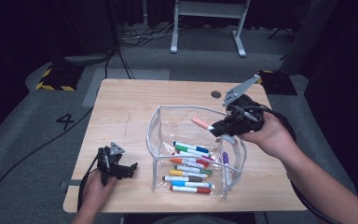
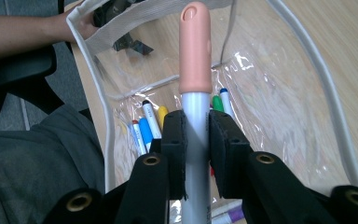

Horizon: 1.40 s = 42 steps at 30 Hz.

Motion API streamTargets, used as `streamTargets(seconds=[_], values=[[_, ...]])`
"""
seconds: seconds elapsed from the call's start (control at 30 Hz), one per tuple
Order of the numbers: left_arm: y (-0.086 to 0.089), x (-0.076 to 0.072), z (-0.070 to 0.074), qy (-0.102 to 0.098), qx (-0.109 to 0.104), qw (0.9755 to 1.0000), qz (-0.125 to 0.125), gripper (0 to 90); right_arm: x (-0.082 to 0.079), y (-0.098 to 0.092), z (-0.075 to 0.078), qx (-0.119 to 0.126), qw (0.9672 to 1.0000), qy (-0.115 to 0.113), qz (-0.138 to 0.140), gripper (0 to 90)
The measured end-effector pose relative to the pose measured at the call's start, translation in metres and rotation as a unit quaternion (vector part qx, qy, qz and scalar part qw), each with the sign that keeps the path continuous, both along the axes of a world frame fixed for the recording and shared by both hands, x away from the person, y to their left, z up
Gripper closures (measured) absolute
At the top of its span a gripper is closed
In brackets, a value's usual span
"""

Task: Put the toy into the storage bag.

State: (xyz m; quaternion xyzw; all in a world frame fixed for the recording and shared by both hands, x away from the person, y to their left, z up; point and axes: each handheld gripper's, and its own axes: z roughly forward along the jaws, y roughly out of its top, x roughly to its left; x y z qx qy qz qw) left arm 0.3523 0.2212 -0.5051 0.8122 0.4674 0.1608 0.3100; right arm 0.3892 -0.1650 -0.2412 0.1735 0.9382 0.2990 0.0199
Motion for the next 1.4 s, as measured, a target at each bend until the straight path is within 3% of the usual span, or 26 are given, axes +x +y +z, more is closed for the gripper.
streamTargets(seconds=[0.27,0.67,1.1,1.4], values=[[0.0,0.0,0.0,0.0,0.0,1.0,0.0,0.0,0.003,0.036,-0.01,-0.02,0.9992,0.014,0.032,76.5],[0.0,0.0,0.0,0.0,0.0,1.0,0.0,0.0,0.013,0.068,-0.053,-0.054,0.9958,0.049,0.055,76.5],[0.0,0.0,0.0,0.0,0.0,1.0,0.0,0.0,0.009,0.09,-0.095,-0.117,0.9855,0.087,0.087,76.5],[0.0,0.0,0.0,0.0,0.0,1.0,0.0,0.0,0.008,0.1,-0.113,-0.147,0.9794,0.101,0.095,76.5]])
